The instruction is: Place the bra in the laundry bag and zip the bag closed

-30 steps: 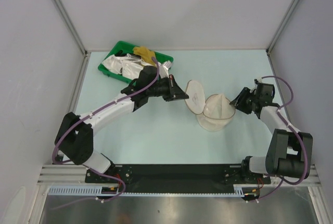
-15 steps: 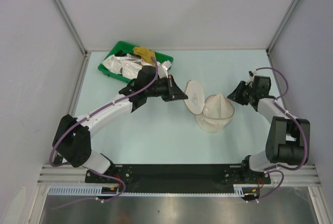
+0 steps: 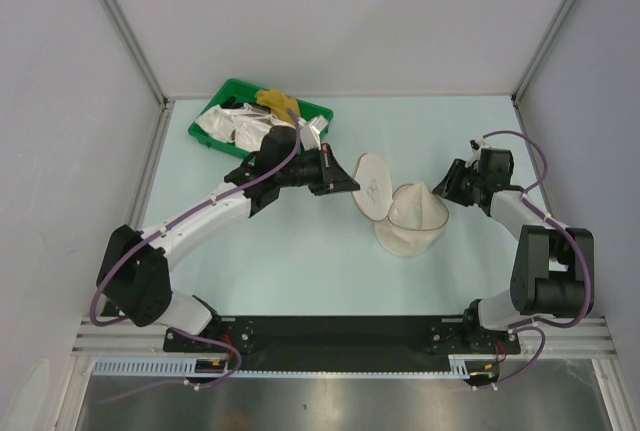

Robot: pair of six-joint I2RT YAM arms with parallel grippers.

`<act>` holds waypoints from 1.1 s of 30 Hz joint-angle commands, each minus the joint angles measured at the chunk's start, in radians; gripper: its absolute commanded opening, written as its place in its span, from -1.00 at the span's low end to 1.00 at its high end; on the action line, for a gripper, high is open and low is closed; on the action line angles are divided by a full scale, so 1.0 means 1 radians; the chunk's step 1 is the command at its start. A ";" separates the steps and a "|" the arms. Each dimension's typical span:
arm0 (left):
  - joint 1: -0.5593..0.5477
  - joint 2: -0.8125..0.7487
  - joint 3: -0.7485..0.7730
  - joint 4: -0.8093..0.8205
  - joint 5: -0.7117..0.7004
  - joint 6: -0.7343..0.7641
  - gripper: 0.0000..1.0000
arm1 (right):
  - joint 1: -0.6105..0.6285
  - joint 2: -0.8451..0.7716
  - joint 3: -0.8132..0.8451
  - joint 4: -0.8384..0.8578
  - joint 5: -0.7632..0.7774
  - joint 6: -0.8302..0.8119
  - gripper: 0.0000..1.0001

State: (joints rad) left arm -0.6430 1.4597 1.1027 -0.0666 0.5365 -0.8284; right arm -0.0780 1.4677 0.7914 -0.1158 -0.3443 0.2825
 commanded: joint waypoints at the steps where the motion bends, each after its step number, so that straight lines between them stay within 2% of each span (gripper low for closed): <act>1: -0.004 -0.041 0.022 0.013 0.005 0.018 -1.00 | -0.002 -0.027 -0.012 -0.010 0.007 -0.029 -0.23; 9: -0.006 -0.033 0.029 0.011 0.008 0.020 -1.00 | -0.002 -0.021 -0.040 0.039 -0.084 -0.011 -0.44; 12: -0.006 -0.032 0.055 -0.004 0.005 0.023 -1.00 | -0.002 -0.027 -0.020 0.024 -0.094 -0.011 -0.76; 13: -0.006 -0.035 0.063 -0.015 0.002 0.025 -1.00 | -0.002 -0.032 -0.003 0.010 -0.102 -0.012 -1.00; 16: -0.003 -0.053 0.098 -0.050 -0.003 0.031 -1.00 | 0.006 -0.114 0.028 -0.037 -0.101 0.004 -1.00; 19: 0.011 -0.116 0.108 -0.074 -0.015 0.028 -1.00 | 0.043 -0.282 0.090 -0.163 0.054 0.007 -1.00; 21: 0.028 -0.197 0.085 -0.082 -0.050 0.011 -1.00 | 0.104 -0.418 0.123 -0.262 0.219 -0.005 -1.00; 25: 0.118 -0.309 0.034 -0.085 -0.050 -0.049 -1.00 | 0.141 -0.613 0.152 -0.347 0.390 0.009 -1.00; 28: 0.157 -0.344 0.028 -0.087 -0.033 -0.061 -1.00 | 0.141 -0.674 0.137 -0.371 0.451 0.000 -1.00; 29: 0.161 -0.348 0.026 -0.088 -0.036 -0.066 -1.00 | 0.133 -0.667 0.106 -0.374 0.462 0.003 -1.00; 31: 0.161 -0.343 0.025 -0.073 -0.011 -0.098 -0.99 | 0.129 -0.604 0.159 -0.465 0.418 0.024 -1.00; 33: 0.134 -0.328 0.031 -0.018 0.043 -0.130 -1.00 | 0.220 -0.679 0.154 -0.412 0.419 0.058 -1.00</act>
State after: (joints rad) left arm -0.4847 1.0962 1.1408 -0.1440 0.5083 -0.8845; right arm 0.0589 0.7834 0.9470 -0.4469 0.0193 0.2958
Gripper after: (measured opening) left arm 0.015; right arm 0.012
